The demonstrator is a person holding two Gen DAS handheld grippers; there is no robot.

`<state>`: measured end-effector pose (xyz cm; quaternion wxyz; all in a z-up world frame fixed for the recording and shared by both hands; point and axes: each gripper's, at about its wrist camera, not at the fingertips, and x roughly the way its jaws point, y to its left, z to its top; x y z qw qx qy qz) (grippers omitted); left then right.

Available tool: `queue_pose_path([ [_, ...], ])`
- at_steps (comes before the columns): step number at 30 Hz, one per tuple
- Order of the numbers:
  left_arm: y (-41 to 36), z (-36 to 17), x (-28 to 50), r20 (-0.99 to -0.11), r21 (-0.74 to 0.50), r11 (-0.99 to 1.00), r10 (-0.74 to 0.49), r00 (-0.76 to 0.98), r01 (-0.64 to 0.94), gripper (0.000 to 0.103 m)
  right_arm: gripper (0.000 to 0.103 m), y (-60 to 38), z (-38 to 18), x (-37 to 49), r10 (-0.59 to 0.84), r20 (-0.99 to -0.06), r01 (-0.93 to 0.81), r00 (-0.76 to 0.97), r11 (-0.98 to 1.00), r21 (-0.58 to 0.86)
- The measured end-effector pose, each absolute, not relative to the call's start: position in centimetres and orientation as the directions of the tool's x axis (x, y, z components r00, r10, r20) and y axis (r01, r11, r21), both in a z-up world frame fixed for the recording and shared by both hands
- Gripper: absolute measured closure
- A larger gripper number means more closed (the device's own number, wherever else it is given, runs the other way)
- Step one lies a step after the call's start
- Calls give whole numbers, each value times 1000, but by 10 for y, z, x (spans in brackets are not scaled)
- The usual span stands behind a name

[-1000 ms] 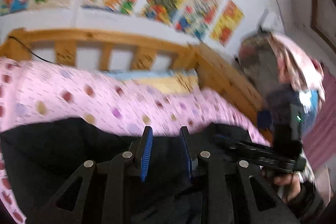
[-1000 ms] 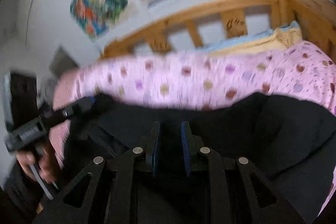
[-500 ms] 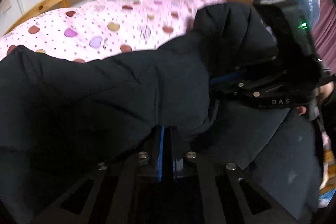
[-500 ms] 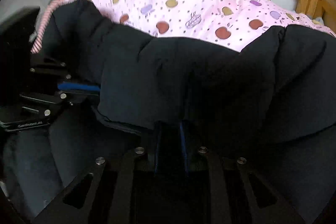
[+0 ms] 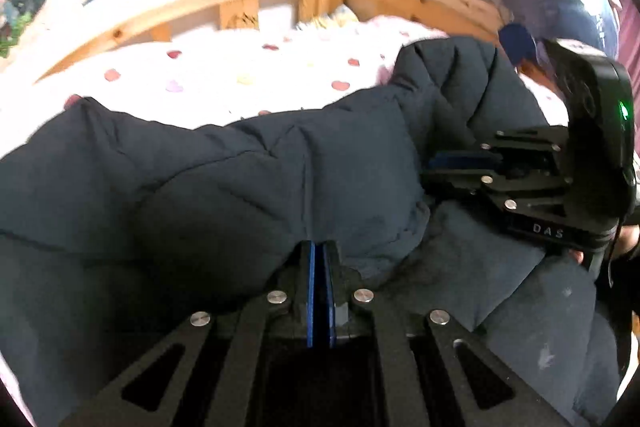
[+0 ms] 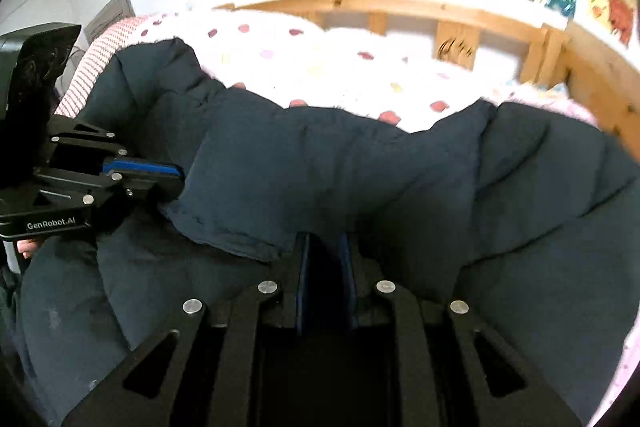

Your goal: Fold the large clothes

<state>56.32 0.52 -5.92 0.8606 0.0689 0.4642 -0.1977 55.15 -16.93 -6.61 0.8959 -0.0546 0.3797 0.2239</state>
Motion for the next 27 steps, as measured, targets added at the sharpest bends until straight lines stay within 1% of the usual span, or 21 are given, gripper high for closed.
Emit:
queue_pose_path([
  [3, 9, -42, 557, -803, -58, 931, -257, 538, 360, 92, 88, -181, -54, 537, 339, -681, -406, 649, 911, 66],
  [4, 11, -36, 554, -796, -62, 937, -254, 550, 342, 88, 87, -184, -49, 531, 339, -673, -398, 658, 915, 71],
  [5, 13, -34, 550, -791, -66, 941, -252, 557, 333, 82, 82, -187, -44, 523, 337, -663, -390, 668, 918, 74],
  [6, 15, -28, 546, -785, -69, 946, -247, 568, 316, 80, 79, -191, -40, 516, 335, -654, -382, 678, 921, 76],
  [8, 19, -23, 531, -773, -64, 953, -235, 589, 296, 72, 66, -200, -30, 515, 334, -633, -373, 699, 925, 76],
  [9, 20, -17, 527, -767, -62, 956, -230, 598, 288, 70, 64, -203, -24, 510, 333, -620, -369, 710, 926, 74],
  [10, 22, -14, 522, -763, -67, 957, -232, 604, 283, 62, 64, -204, -17, 512, 332, -611, -367, 719, 927, 71],
  [11, 24, -9, 515, -755, -75, 958, -235, 612, 276, 51, 64, -206, -11, 507, 330, -604, -365, 725, 928, 68],
  [13, 30, 4, 500, -732, -92, 964, -236, 639, 251, 40, 64, -207, 0, 499, 329, -594, -361, 734, 930, 68],
  [15, 33, 14, 490, -716, -105, 966, -239, 656, 237, 37, 59, -210, 9, 490, 326, -581, -354, 746, 933, 69],
  [16, 33, 18, 487, -711, -103, 968, -234, 664, 230, 35, 52, -212, 14, 484, 326, -573, -351, 751, 934, 71],
  [17, 33, 23, 480, -704, -97, 970, -225, 674, 222, 31, 45, -214, 16, 478, 330, -565, -351, 756, 933, 76],
  [18, 34, 30, 471, -694, -92, 972, -219, 686, 217, 28, 42, -215, 20, 472, 333, -556, -350, 762, 933, 81],
  [20, 32, 39, 460, -676, -86, 973, -216, 704, 216, 19, 32, -221, 28, 460, 337, -540, -343, 771, 935, 94],
  [21, 29, 44, 454, -666, -80, 973, -213, 715, 215, 17, 30, -222, 31, 454, 340, -535, -341, 774, 935, 101],
  [23, 26, 53, 442, -651, -67, 976, -199, 732, 205, 5, 25, -225, 36, 443, 340, -525, -336, 780, 936, 108],
  [27, 26, 70, 412, -617, -67, 982, -179, 766, 175, 2, 20, -230, 46, 415, 337, -506, -328, 794, 938, 109],
])
